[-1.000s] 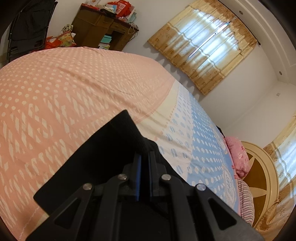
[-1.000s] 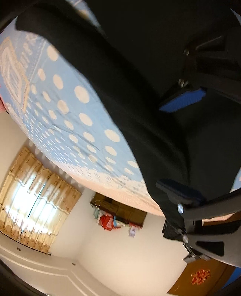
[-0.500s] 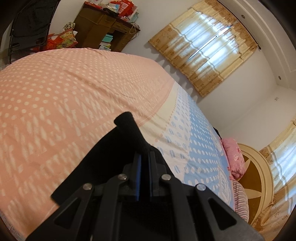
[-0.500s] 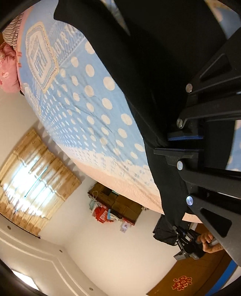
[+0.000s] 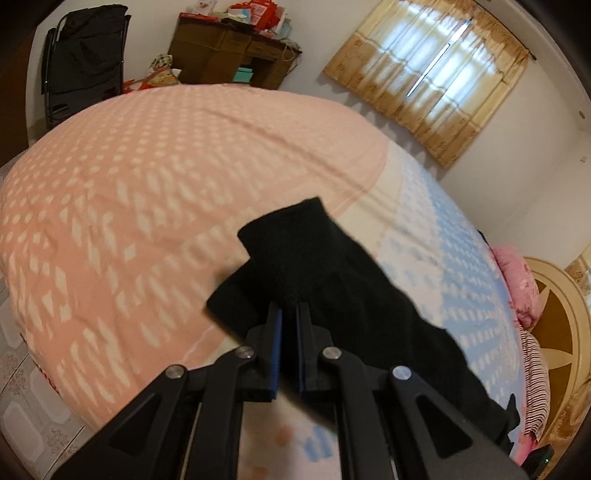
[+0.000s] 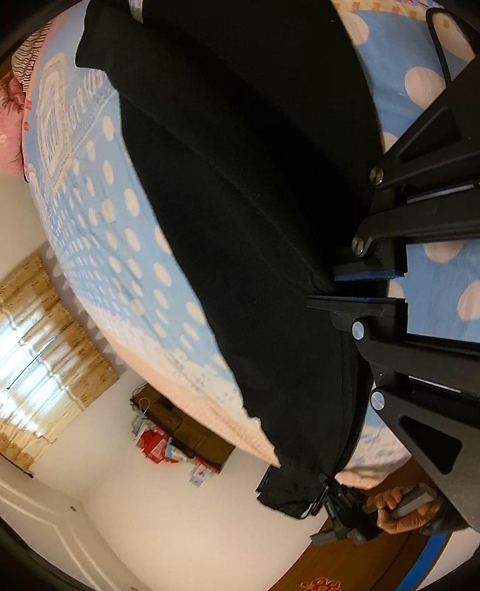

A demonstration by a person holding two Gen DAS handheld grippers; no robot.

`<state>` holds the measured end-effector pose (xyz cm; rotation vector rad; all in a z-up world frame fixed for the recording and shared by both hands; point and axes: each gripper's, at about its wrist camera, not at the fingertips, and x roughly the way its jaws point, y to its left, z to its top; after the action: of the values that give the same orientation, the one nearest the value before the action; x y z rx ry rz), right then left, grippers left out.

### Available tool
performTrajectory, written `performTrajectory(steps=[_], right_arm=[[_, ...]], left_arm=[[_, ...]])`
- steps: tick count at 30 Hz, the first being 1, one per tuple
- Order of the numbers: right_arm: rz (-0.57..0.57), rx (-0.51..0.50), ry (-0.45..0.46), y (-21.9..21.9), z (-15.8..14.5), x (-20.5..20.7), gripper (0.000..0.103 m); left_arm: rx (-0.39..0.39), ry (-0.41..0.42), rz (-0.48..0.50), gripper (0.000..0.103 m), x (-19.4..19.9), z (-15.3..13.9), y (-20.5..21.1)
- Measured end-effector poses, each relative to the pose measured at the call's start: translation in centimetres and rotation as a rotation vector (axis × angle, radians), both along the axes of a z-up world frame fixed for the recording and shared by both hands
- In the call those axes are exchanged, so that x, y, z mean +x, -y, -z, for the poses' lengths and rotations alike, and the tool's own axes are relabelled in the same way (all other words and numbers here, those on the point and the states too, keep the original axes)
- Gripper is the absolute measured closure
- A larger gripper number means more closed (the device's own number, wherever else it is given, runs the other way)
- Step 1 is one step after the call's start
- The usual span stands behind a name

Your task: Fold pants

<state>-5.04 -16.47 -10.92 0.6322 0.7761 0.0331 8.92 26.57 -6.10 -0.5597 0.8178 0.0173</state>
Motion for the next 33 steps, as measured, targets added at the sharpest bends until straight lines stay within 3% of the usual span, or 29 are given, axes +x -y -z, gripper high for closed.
performTrajectory(steps=[6,14,20,22,26,29,31,32,33], right_arm=[[0.013,-0.015,-0.028,0.3,0.9,-0.8,0.096],[0.095,-0.044,0.014,2.5,-0.4,-1.7,0.097],[0.131,-0.033,-0.006,3.9,0.0,-2.3,0.097],[0.121,-0.046,-0.012,3.8,0.0,-2.4,0.097],[0.122,-0.016,0.016,4.2,-0.8,-2.6,0.096],[0.136,0.01,0.081,4.8,-2.7,-2.9,0.096],[0.122,-0.001,0.146,4.6,-4.3,-2.4,0.095],[0.103,-0.008,0.174,4.3,-5.1,-1.9,0.089],[0.066,-0.019,0.201,3.7,-5.9,-0.9,0.069]], left_arm=[[0.02,0.017,0.011,0.096,-1.0,-0.4,0.7],[0.024,0.082,0.037,0.096,-2.2,-2.2,1.0],[0.048,-0.014,0.0,0.096,-2.1,-0.1,0.5],[0.065,-0.048,-0.002,0.088,-2.2,0.6,0.3],[0.167,-0.068,-0.038,0.089,-2.9,-0.2,-0.2],[0.208,-0.029,-0.063,0.089,-3.3,-1.8,-0.7],[0.253,0.045,-0.047,0.089,-3.2,-3.7,0.0],[0.281,0.083,-0.031,0.087,-2.9,-4.4,0.6],[0.299,0.11,-0.016,0.082,-2.5,-5.0,1.2]])
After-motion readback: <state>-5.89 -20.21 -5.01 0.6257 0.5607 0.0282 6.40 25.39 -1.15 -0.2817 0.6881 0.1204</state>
